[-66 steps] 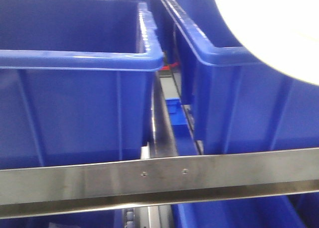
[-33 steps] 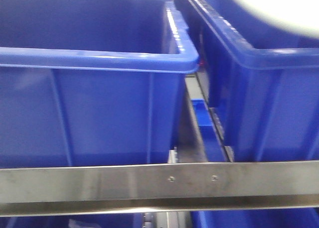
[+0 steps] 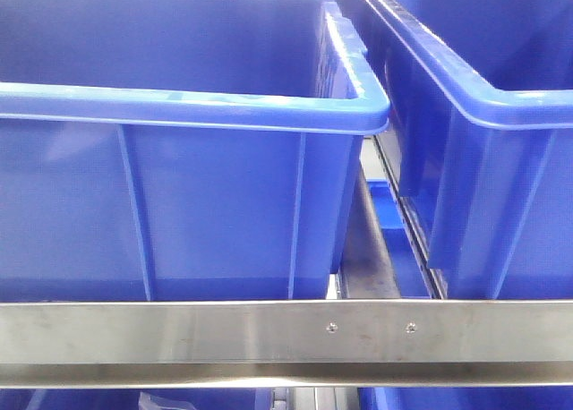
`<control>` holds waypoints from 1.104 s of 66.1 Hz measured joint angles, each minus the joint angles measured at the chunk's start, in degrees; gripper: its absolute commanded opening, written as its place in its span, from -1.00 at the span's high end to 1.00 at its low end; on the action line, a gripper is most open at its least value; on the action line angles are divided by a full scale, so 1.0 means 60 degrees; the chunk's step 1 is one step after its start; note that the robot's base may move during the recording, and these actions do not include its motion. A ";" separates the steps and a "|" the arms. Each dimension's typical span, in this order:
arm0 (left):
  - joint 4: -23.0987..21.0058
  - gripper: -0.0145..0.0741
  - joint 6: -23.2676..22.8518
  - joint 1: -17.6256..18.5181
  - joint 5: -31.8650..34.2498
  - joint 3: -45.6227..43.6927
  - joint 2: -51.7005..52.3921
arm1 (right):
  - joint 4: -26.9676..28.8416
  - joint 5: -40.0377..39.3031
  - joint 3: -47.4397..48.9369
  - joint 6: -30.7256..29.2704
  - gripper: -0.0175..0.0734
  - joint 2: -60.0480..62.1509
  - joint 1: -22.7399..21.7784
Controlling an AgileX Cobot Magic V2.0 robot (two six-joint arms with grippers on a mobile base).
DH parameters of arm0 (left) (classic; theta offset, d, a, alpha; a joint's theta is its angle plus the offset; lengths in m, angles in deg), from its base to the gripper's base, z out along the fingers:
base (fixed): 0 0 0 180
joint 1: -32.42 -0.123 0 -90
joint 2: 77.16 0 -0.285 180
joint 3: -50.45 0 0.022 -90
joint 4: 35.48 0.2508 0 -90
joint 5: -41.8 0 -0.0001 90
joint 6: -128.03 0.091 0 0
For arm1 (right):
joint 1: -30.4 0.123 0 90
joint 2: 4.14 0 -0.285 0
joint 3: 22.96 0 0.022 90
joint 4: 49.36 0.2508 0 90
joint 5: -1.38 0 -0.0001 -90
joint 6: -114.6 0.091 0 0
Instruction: Place green plate on second shelf with right arm
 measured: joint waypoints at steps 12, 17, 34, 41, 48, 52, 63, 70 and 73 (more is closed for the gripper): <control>0.0000 0.38 0.0000 0.0000 0.0000 0.0000 0.0000 | 0.0264 0.0190 0.0630 0.0000 -0.11 -0.1368 -0.0123; 0.0000 0.38 0.0000 0.0000 0.0000 0.0000 0.0000 | 0.0285 0.0430 0.0952 0.0000 -0.33 -0.1844 -0.0123; 0.0000 0.38 0.0000 0.0000 0.0000 0.0000 0.0000 | 0.0285 0.1009 0.1476 0.0017 -0.31 -0.2386 -0.0132; 0.0000 0.38 0.0000 0.0000 0.0000 0.0000 0.0000 | 0.0254 0.1249 0.1476 0.0017 0.21 -0.2365 -0.0132; 0.0000 0.38 0.0000 0.0000 0.0000 0.0000 0.0000 | -0.0207 0.1851 0.1476 0.0017 0.54 -0.2105 -0.0132; 0.0000 0.38 0.0000 0.0000 0.0000 0.0000 0.0000 | -0.0678 0.2303 0.1476 0.0017 0.54 -0.1838 -0.0132; 0.0000 0.38 0.0000 0.0000 0.0000 0.0000 0.0000 | -0.2669 0.3632 0.1476 0.0017 0.58 -0.0902 -0.0066; 0.0000 0.38 0.0000 0.0000 0.0000 0.0000 0.0000 | -0.3365 0.4396 0.1476 0.0017 0.58 -0.0220 -0.0031; 0.0000 0.38 0.0000 0.0000 0.0000 0.0000 0.0000 | -0.3471 0.4519 0.1476 0.0017 0.58 -0.0020 -0.0031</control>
